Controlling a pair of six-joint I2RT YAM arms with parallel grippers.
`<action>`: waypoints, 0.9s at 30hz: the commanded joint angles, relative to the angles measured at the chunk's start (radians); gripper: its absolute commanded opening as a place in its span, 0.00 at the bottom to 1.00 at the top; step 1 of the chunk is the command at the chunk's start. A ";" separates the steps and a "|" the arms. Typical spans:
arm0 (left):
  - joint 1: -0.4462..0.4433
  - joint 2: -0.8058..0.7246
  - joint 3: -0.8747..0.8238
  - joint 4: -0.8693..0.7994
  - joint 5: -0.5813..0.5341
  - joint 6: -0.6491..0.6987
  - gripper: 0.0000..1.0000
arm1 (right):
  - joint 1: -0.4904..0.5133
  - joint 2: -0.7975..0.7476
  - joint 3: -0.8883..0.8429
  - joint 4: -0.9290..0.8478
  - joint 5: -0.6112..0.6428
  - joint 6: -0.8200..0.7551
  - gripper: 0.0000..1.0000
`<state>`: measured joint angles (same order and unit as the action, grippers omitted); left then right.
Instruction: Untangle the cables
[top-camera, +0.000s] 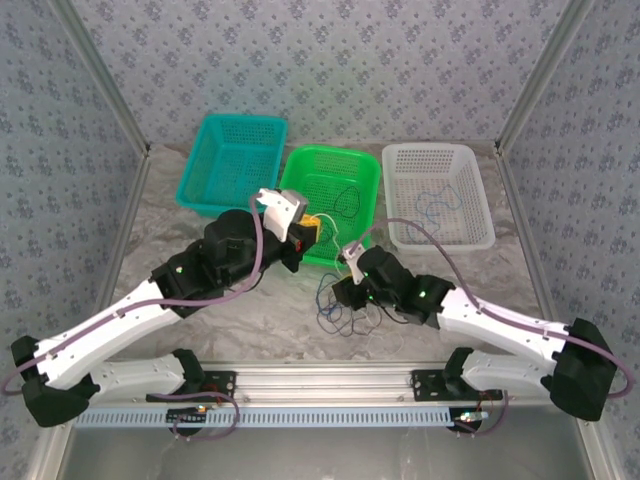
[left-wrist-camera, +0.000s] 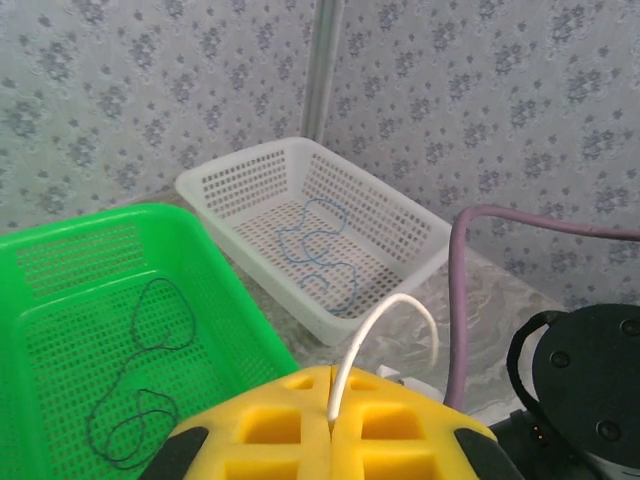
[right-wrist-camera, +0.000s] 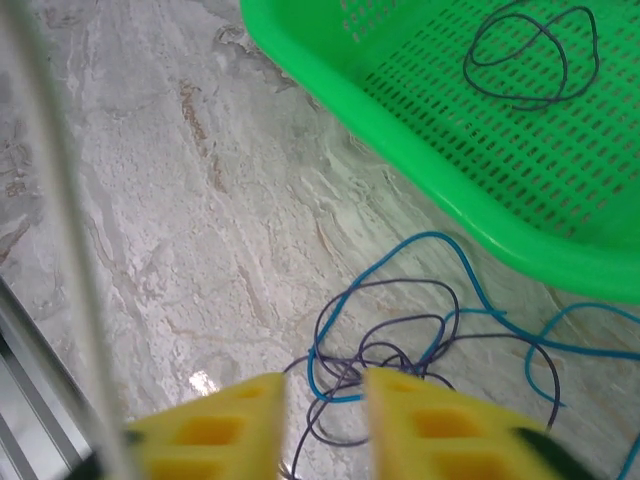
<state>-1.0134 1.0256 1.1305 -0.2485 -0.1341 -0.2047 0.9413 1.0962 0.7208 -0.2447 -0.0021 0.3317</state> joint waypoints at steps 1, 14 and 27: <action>0.017 -0.065 0.031 -0.040 -0.095 0.049 0.00 | -0.005 -0.053 0.061 -0.016 -0.026 -0.015 0.04; 0.096 -0.209 0.003 -0.122 -0.214 0.094 0.04 | -0.089 -0.201 0.356 -0.255 -0.136 0.023 0.00; 0.073 -0.182 -0.140 -0.137 -0.215 0.002 1.00 | -0.132 -0.103 0.557 -0.179 -0.227 0.122 0.00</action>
<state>-0.9257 0.8562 1.0092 -0.3897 -0.3458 -0.1772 0.8188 0.9855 1.2472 -0.4496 -0.2226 0.4107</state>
